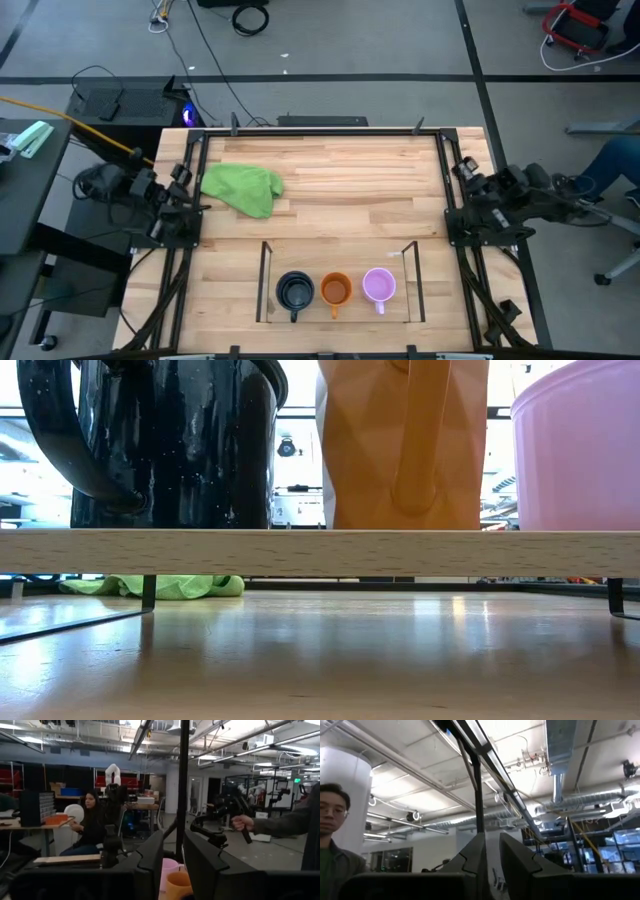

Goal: Stack small to large cups/mugs on shelf
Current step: Return to Home Position

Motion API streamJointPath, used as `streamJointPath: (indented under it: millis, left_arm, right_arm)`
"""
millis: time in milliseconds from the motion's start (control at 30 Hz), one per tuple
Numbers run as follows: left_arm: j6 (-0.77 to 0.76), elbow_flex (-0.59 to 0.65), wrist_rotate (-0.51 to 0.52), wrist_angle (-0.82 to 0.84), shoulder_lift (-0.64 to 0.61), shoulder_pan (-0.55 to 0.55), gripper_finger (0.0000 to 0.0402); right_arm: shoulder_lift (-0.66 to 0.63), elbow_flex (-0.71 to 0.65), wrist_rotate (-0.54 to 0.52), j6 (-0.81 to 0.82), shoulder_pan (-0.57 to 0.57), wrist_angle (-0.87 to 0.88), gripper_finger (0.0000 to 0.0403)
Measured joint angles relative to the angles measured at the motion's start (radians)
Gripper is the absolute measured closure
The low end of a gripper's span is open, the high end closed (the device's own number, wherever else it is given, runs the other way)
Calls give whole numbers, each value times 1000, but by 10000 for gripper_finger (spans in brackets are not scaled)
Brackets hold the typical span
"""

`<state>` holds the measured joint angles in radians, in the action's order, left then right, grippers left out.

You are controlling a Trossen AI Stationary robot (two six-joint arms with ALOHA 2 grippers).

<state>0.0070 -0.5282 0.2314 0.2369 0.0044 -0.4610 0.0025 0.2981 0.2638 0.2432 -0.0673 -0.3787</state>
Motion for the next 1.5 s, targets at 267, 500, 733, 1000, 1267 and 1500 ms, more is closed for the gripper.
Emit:
streamJointPath:
  millis: [267, 500, 733, 1000, 1267, 1500]
  left_arm:
    - [-115, 97, 0, -46, 0, 0, 311]
    - [-153, 165, 0, -107, -1, 0, 316]
    - [-182, 263, 11, -194, 0, 0, 321]
    - [-206, 344, 18, -293, 0, 0, 312]
    - [-211, 431, 19, -410, 0, 0, 314]
    - [-214, 474, 18, -474, 0, 0, 317]
  right_arm:
    - [0, -218, 0, 89, 0, -201, 338]
    - [1, -271, 0, 129, 0, -210, 338]
    - [1, -272, 0, 131, 0, -202, 338]
    - [1, -272, 0, 166, 0, -150, 338]
    - [1, -272, 0, 164, 0, -130, 338]
    - [1, -272, 0, 162, 0, -114, 338]
